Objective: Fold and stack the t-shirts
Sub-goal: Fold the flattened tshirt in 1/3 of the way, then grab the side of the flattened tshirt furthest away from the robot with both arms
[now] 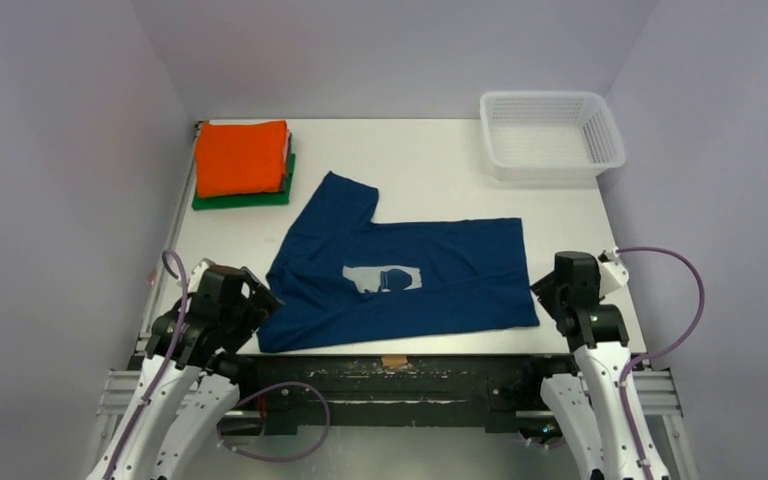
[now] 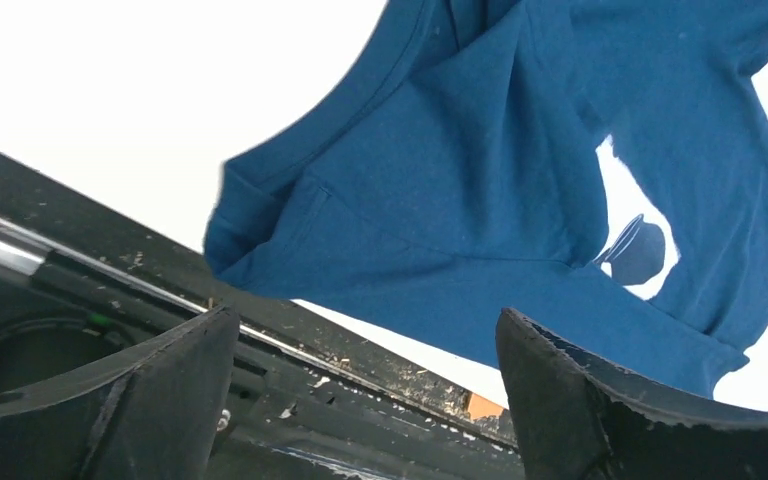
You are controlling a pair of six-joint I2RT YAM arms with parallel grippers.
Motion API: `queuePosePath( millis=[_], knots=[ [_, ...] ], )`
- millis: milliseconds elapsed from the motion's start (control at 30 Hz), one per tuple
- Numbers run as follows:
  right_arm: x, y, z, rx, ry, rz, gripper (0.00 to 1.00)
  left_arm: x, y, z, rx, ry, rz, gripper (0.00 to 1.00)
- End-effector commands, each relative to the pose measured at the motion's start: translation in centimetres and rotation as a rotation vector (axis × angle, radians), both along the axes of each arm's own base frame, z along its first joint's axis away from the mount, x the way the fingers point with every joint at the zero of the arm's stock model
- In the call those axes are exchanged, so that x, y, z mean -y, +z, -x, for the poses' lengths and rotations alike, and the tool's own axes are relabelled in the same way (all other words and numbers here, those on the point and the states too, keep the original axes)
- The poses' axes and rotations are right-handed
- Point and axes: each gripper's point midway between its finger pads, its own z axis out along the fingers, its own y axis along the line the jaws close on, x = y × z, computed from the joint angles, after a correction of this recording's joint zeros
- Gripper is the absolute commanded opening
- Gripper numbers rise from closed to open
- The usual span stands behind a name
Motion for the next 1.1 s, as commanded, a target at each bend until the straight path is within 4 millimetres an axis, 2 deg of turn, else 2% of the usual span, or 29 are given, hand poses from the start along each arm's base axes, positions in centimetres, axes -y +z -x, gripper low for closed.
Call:
queuePosePath(
  millis=[0,100,167,267,367,433,600,667,700,733,767,833,1067],
  knots=[
    [0.7,2.8,-2.3,0.085,0.005,0.050,0.48,-1.9,2.0,0.5,0.023,-0.009,-0.107,0.98],
    [0.2,3.1,-4.2,0.103,0.061,0.059,0.49,0.9,3.8,-2.9,0.117,-0.136,-0.042,1.00],
    [-0.1,3.1,-5.4,0.108,0.094,0.064,0.49,2.8,4.7,-6.2,0.159,-0.216,-0.020,1.00],
    [-0.6,3.2,-7.3,0.128,0.142,0.071,0.50,4.2,5.7,-10.7,0.152,-0.283,-0.072,1.00],
    [-1.4,2.6,-8.9,0.128,0.202,0.064,0.50,5.4,6.9,-16.1,0.144,-0.345,-0.164,1.00],
    [-1.8,1.9,-9.8,0.120,0.234,0.062,0.50,6.7,8.2,-20.7,0.172,-0.381,-0.200,1.00],
    [-1.2,-1.0,-9.4,0.044,0.226,0.088,0.50,8.3,6.1,-30.4,0.090,-0.438,-0.336,1.00],
    [-1.3,-1.1,-9.6,0.043,0.234,0.087,0.50,9.4,5.2,-33.9,0.080,-0.478,-0.359,1.00],
    [-1.6,-1.1,-9.8,0.047,0.252,0.081,0.50,10.0,3.7,-35.3,0.050,-0.511,-0.358,1.00],
    [-1.8,-1.1,-10.0,0.050,0.262,0.080,0.50,10.8,4.6,-36.9,0.098,-0.540,-0.349,1.00],
    [-1.8,-1.1,-10.1,0.051,0.267,0.079,0.50,11.4,3.4,-38.4,0.112,-0.564,-0.350,1.00],
    [-1.8,-1.4,-10.2,0.043,0.270,0.079,0.50,12.4,2.9,-40.8,0.186,-0.603,-0.342,1.00],
    [-2.5,-2.4,-10.7,0.016,0.301,0.053,0.49,10.9,-0.5,-45.8,0.268,-0.581,-0.317,1.00]
  ],
)
